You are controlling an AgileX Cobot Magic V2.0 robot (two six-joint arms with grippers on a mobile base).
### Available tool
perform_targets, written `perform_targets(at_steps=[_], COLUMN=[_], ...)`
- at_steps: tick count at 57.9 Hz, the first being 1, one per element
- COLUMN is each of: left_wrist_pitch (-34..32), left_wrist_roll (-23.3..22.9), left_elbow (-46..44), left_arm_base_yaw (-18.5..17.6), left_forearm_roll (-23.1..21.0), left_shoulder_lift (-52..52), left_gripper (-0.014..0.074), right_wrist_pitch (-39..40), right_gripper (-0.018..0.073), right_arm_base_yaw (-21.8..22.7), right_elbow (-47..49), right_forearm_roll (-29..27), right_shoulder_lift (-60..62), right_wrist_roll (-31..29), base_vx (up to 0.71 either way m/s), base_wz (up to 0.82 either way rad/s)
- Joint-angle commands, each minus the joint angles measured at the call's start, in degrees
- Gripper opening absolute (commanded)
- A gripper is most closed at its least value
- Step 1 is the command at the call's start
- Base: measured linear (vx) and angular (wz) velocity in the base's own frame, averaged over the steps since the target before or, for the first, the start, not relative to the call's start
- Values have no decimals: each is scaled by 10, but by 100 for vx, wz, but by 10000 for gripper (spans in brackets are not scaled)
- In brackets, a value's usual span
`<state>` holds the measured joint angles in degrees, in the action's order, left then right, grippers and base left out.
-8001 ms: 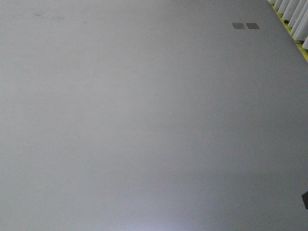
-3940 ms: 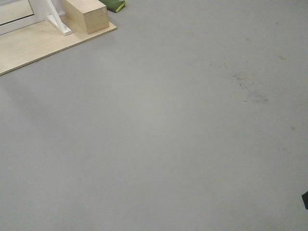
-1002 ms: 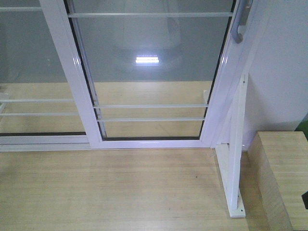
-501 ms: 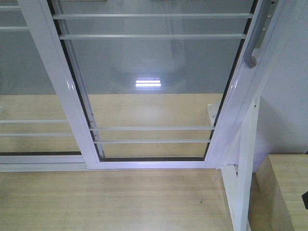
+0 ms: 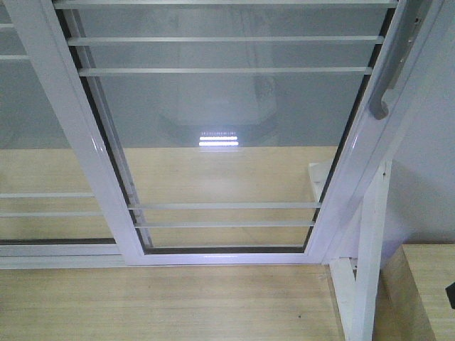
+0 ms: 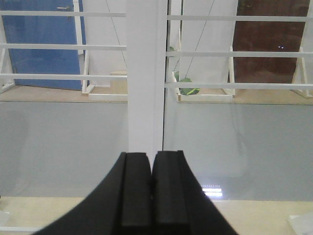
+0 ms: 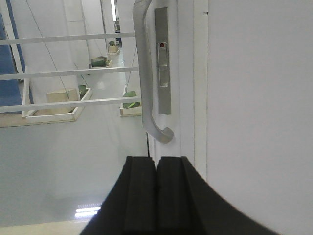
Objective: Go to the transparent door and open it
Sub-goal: 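Stop the base in front of the door near its silver handle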
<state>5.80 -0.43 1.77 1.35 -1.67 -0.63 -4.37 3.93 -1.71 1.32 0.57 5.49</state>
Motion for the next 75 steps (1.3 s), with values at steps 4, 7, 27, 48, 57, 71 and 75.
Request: perform_targets(at_steps=[4,7,27,48,57,71,75], left_wrist_pitch=[-47,-51,-47,-47,-53,-148,-192], left_wrist_roll=[-4,-4,-4,-4,-4,-5,-5], left_elbow=[9,8,6,6,6,5,5], left_arm_base_yaw=[-4,-4,-2,-2,-2,-2,-2], left_forearm_roll=[-2,-2,-2,-2,-2,-2,-2], left_shoulder_lift=[-8,0,10,10,10,10,10], left_gripper=[-6,-6,-6,-6,-6,-6,-6], right_wrist_pitch=[44,52,44,40,40,86,127], right_gripper=[-9,-9,-9,-9,-9,-9,-9], right_arm_base_yaw=[2,2,2,2,2,2,2], right_elbow=[-2,-1,-2,-2,-2,-2,0], right_forearm_roll=[5,5,5,5,5,11,10], right_shoulder_lift=[10,-6,-27,-27,-27,-27,-27], right_wrist_roll=[1,1,1,1,1,-1,0], base_vx=[11,4,-1,0,0,0,0], base_wz=[1,2,0,0,0,0,0])
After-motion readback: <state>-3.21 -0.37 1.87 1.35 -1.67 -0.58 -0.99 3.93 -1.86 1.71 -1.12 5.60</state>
